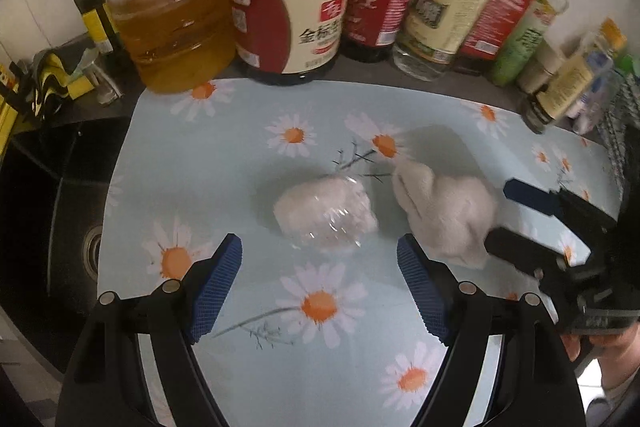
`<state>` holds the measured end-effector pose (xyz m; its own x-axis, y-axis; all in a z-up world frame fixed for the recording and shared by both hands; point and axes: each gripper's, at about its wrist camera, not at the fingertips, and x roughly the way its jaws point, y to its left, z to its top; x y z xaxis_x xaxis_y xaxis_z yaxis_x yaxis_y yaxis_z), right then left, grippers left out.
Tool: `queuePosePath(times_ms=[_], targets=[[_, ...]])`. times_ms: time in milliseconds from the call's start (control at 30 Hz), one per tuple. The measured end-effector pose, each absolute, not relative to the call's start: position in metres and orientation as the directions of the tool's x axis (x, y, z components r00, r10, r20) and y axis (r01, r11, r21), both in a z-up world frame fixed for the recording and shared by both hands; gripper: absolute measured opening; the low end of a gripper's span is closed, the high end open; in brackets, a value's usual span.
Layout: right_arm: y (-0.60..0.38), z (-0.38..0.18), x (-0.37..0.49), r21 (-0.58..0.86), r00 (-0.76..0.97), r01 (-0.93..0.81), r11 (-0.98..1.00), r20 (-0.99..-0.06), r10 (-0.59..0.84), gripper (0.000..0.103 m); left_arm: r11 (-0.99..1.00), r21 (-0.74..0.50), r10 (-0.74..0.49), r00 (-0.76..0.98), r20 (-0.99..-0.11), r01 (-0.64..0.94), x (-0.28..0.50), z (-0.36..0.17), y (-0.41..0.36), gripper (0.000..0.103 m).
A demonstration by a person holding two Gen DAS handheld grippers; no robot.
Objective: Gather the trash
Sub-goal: 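Grasp the clear plastic-bag ball with the left tool while the right tool grasps the white tissue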
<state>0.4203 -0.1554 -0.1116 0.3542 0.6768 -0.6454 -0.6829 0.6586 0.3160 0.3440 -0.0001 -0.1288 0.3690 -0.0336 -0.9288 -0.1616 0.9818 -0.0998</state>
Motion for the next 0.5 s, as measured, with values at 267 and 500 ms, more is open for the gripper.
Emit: queuePosePath(times_ms=[267,500], targets=[[-0.149,-0.121,0.432,0.353,0.301,-0.691,0.631,-0.653,0.695,0.065,0.979,-0.099,-0.034,0.34,-0.94,-0.176,0.368,-0.146,0.002,0.078],[-0.144,-0.124,0.43,0.349,0.277,-0.723,0.596,-0.643,0.714,0.043,0.978,-0.093,-0.026,0.334,-0.942,-0.185,0.377,-0.157,0.006,0.06]])
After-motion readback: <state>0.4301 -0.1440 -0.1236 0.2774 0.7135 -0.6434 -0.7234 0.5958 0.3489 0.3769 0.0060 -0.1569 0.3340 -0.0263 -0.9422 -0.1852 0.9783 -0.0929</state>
